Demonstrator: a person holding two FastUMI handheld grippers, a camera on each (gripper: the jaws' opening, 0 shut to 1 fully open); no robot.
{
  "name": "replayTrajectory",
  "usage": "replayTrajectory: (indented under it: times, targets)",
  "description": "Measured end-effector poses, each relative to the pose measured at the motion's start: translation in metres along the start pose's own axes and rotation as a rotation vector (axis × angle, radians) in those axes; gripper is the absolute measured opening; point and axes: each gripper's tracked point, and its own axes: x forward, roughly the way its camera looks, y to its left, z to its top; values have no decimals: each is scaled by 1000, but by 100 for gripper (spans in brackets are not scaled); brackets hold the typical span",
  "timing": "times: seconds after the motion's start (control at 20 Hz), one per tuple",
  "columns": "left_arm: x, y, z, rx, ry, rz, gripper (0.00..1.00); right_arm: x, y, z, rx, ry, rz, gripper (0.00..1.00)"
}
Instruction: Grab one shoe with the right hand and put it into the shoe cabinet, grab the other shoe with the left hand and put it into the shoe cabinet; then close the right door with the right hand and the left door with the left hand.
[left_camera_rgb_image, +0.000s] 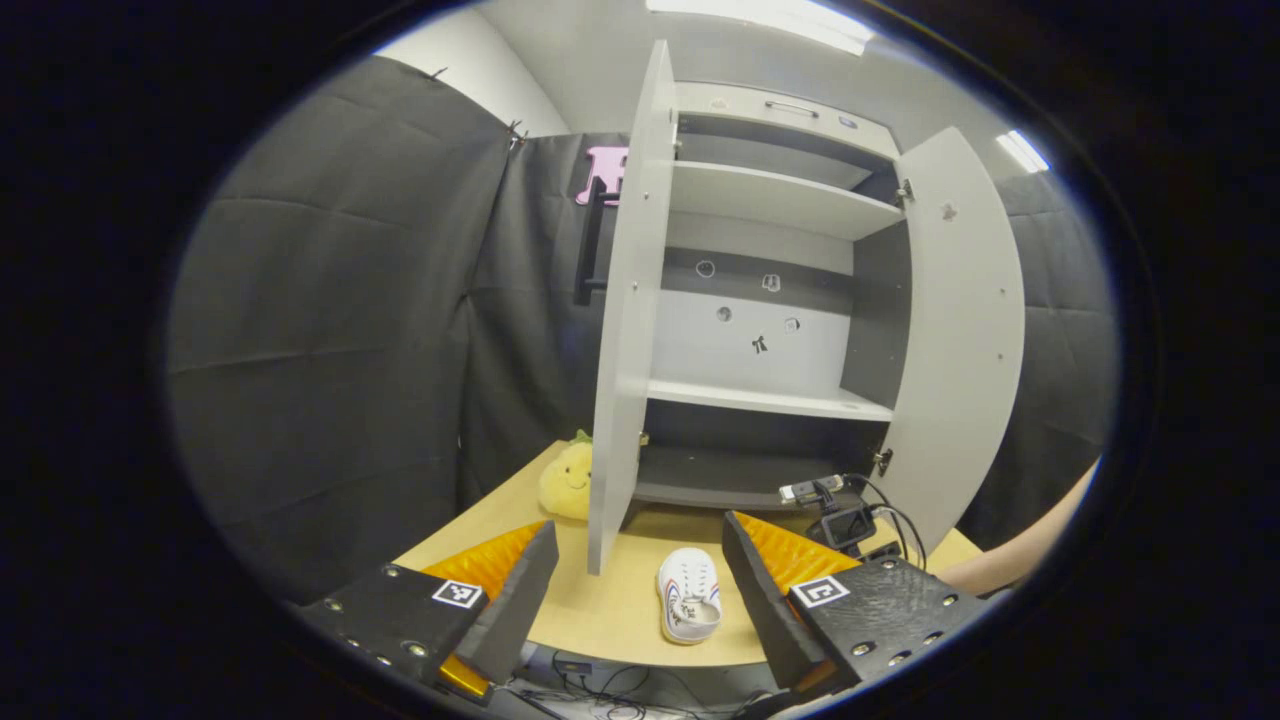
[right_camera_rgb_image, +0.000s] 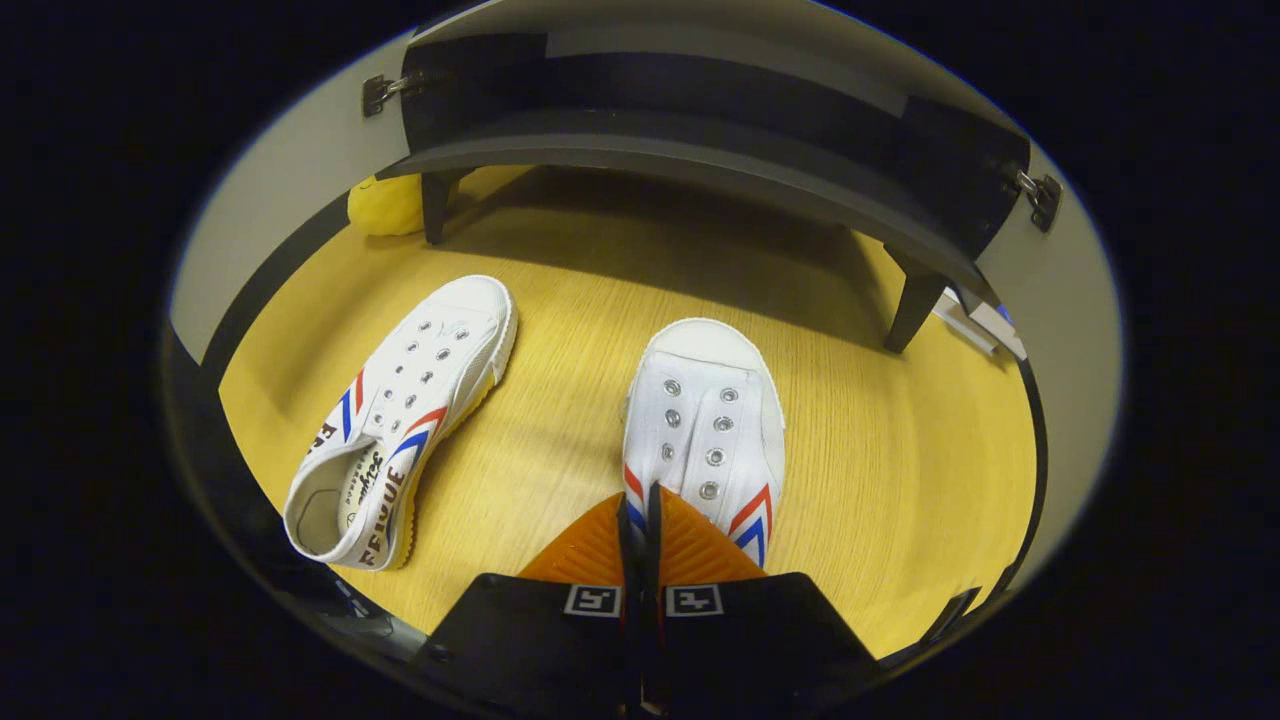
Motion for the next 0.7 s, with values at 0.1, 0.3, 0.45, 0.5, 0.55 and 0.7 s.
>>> replayTrajectory:
  times: [0.1, 0.3, 0.45, 0.5, 0.55, 0.7]
  targets:
    - [-4, -4, -2, -4, 7, -6, 96, -6, -4, -1, -7, -10, -4, 2]
    - [-8, -9, 1, 10, 6, -28, 94, -32, -5, -2, 15, -66, 13, 2]
    - [-4, -21, 2, 44, 6, -65, 95, -58, -5, 5, 62, -124, 36, 2]
    - [-3, -26, 2, 60, 4, -80, 95, -70, -5, 10, 63, -152, 37, 0]
    - [-2, -32, 4, 76, 2, -97, 95, -82, -7, 17, 62, -182, 38, 2]
    - [4, -51, 4, 111, -4, -154, 96, -124, -14, 43, 73, -290, 49, 5]
